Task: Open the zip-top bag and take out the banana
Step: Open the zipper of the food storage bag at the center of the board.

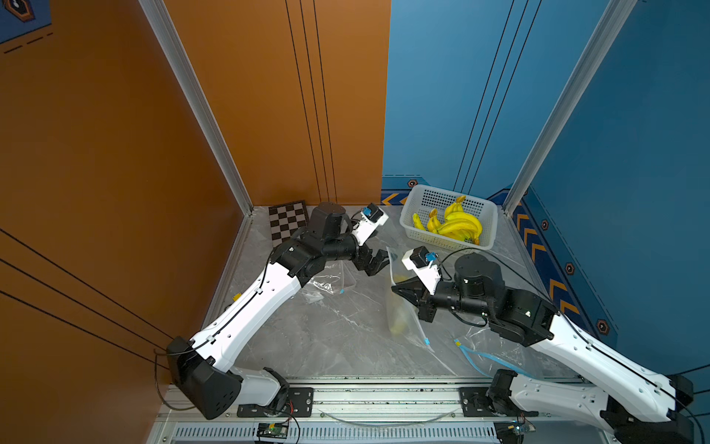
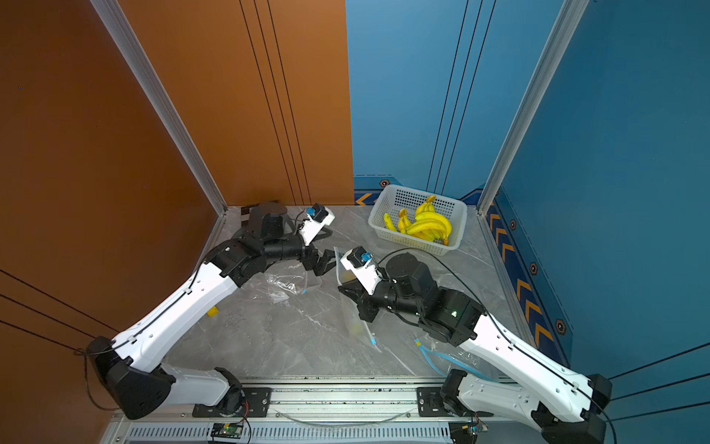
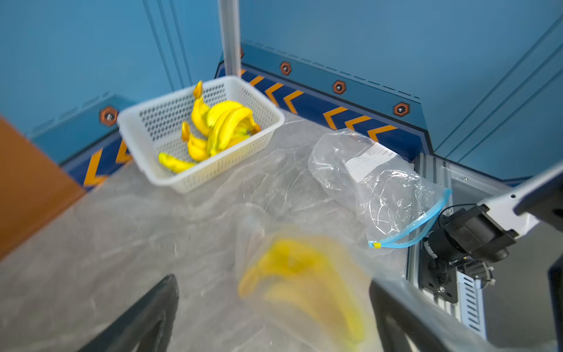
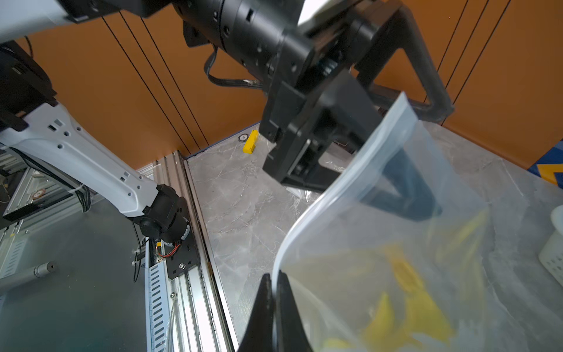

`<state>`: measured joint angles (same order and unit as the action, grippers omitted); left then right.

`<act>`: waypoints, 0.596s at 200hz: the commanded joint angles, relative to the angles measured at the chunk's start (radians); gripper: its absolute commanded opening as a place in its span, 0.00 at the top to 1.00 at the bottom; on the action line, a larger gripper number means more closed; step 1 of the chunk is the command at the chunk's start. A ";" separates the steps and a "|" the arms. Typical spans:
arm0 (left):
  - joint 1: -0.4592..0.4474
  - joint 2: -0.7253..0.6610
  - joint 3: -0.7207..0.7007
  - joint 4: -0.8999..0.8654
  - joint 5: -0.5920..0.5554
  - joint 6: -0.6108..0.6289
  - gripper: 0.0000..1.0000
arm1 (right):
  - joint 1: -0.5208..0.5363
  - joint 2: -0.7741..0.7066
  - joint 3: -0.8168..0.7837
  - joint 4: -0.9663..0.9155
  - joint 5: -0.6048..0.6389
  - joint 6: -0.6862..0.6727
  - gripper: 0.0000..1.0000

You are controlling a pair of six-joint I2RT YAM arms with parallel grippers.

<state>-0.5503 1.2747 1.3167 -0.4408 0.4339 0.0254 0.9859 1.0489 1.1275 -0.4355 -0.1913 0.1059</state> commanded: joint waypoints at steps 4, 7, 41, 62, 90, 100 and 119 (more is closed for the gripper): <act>0.046 -0.217 -0.142 -0.050 -0.108 -0.323 0.02 | 0.045 0.082 -0.058 0.116 0.127 0.054 1.00; 0.058 -0.239 -0.160 -0.063 -0.110 -0.352 0.02 | 0.045 0.086 -0.064 0.128 0.129 0.058 1.00; 0.130 -0.394 -0.375 -0.008 0.006 -0.636 0.02 | 0.027 0.099 -0.105 0.169 0.133 0.075 1.00; 0.138 -0.405 -0.412 0.023 0.028 -0.691 0.02 | 0.032 0.080 -0.122 0.189 0.121 0.083 1.00; 0.151 -0.389 -0.466 0.111 0.106 -0.819 0.04 | 0.034 0.045 -0.136 0.187 0.123 0.083 1.00; 0.153 -0.383 -0.493 0.159 0.112 -0.853 0.05 | 0.039 0.031 -0.146 0.187 0.127 0.081 1.00; 0.134 -0.355 -0.530 0.335 0.112 -0.918 0.01 | 0.046 0.007 -0.165 0.187 0.135 0.086 1.00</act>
<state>-0.4049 0.8986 0.8219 -0.3340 0.4953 -0.7586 1.0222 1.0943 0.9905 -0.2741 -0.0822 0.1665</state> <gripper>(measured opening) 0.958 0.048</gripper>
